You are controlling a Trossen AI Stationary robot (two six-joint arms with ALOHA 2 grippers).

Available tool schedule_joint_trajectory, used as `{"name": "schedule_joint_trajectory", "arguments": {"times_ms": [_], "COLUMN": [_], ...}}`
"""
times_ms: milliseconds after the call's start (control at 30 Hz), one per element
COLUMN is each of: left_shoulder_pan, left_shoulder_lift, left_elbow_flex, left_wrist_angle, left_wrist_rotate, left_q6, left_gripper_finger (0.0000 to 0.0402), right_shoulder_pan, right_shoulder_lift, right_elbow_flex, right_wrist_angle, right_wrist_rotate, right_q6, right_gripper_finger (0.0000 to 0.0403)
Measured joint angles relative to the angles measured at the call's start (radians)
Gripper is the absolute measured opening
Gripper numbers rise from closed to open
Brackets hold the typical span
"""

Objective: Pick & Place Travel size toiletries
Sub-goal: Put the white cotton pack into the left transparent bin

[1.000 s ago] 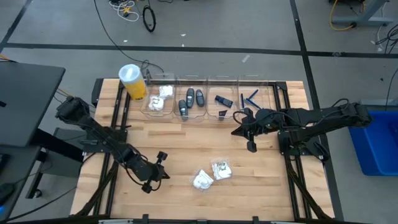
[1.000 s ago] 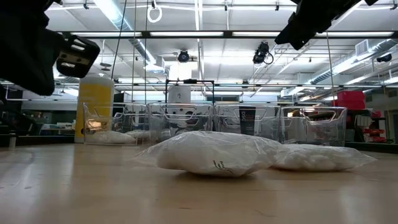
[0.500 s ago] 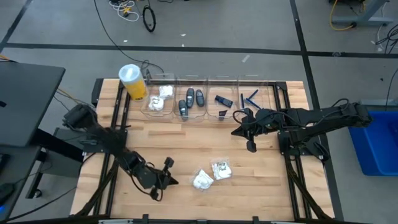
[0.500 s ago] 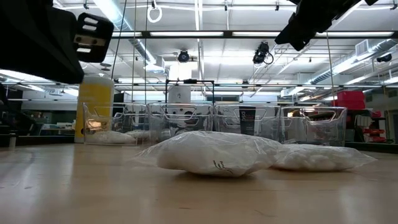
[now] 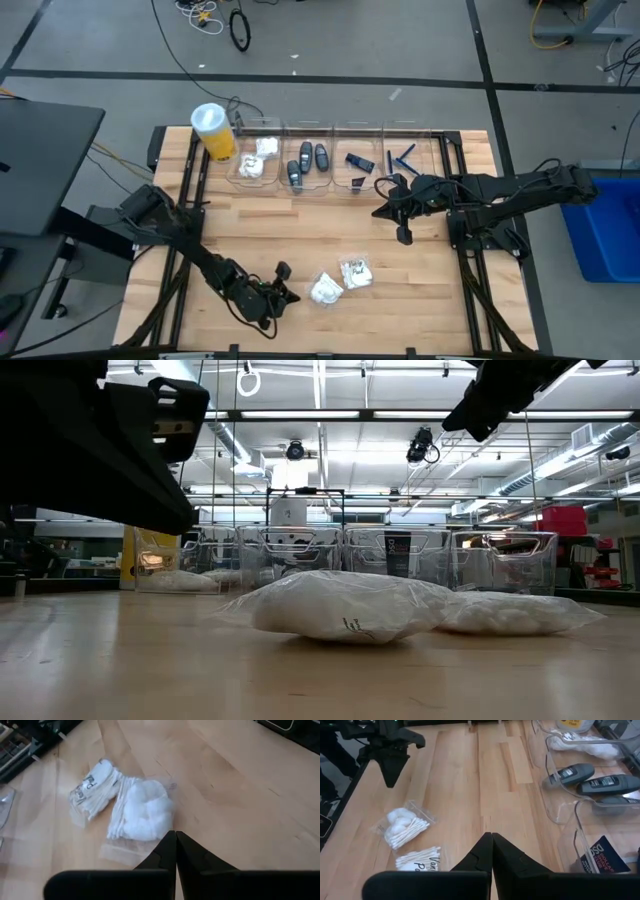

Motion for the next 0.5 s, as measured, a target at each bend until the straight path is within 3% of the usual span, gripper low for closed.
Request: {"name": "schedule_joint_trajectory", "arguments": {"times_ms": [133,500], "left_shoulder_pan": [0.001,-0.001], "left_shoulder_lift": [0.0,0.0], "left_elbow_flex": [0.002,0.002], "left_wrist_angle": [-0.004,-0.067], "left_wrist_rotate": [0.075,0.038], "left_q6": [0.03,0.012], "left_gripper_finger": [0.003,0.017], "right_shoulder_pan": [0.0,0.0], "right_shoulder_lift": [0.0,0.0], "right_elbow_flex": [0.0,0.0], "right_wrist_angle": [-0.001,0.001], "right_wrist_rotate": [0.0,-0.003], "right_q6": [0.0,0.018], "right_gripper_finger": [0.0006,0.0008]}}
